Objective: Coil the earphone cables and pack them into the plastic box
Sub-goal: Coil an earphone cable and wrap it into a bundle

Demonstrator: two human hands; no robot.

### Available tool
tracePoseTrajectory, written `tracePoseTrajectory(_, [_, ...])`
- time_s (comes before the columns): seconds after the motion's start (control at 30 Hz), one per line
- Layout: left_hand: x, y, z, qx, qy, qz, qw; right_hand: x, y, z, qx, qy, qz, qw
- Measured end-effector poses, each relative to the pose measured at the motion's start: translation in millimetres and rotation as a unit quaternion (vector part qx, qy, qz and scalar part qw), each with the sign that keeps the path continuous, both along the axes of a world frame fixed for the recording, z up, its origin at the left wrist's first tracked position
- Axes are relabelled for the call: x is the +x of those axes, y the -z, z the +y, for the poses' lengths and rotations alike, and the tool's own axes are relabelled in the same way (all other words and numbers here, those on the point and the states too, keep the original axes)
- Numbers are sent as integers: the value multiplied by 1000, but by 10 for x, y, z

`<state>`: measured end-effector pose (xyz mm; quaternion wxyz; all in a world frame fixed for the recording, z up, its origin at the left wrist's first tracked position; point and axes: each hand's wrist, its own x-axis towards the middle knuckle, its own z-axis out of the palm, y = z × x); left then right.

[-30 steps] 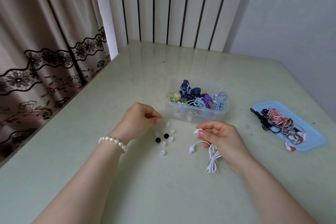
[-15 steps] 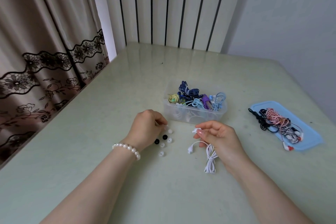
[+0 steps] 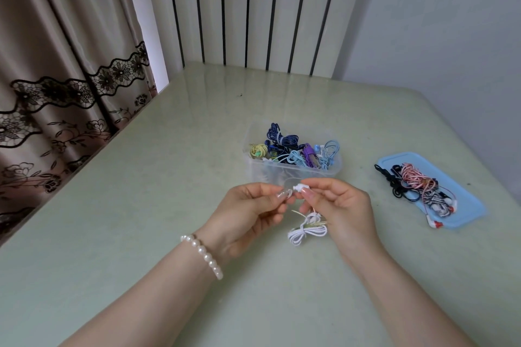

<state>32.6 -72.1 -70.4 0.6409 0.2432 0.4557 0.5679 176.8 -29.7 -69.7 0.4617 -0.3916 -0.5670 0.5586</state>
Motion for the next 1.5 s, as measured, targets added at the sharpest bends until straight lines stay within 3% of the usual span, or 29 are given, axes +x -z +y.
tracePoseTrajectory(0.3, [40,15,-10,-41,-28,-83,995,-12,-11,-40,67,5,-23,998])
tracePoseTrajectory(0.63, [79,39,-26,3,-53,9,999,-32,-20,-69,105,-1,-64,992])
tracePoseTrajectory(0.97, [89,59,-29,21,-47,45,998,-10,13,-73,125,27,-122,984])
tracePoseTrajectory(1.33, [103,55,-35,20,-12,21,1000,11,2,-43,110,37,-140,983])
tracePoseTrajectory(1.5, [124,46,-51,23,14,-32,999,0,41,-58,160,70,-149,973])
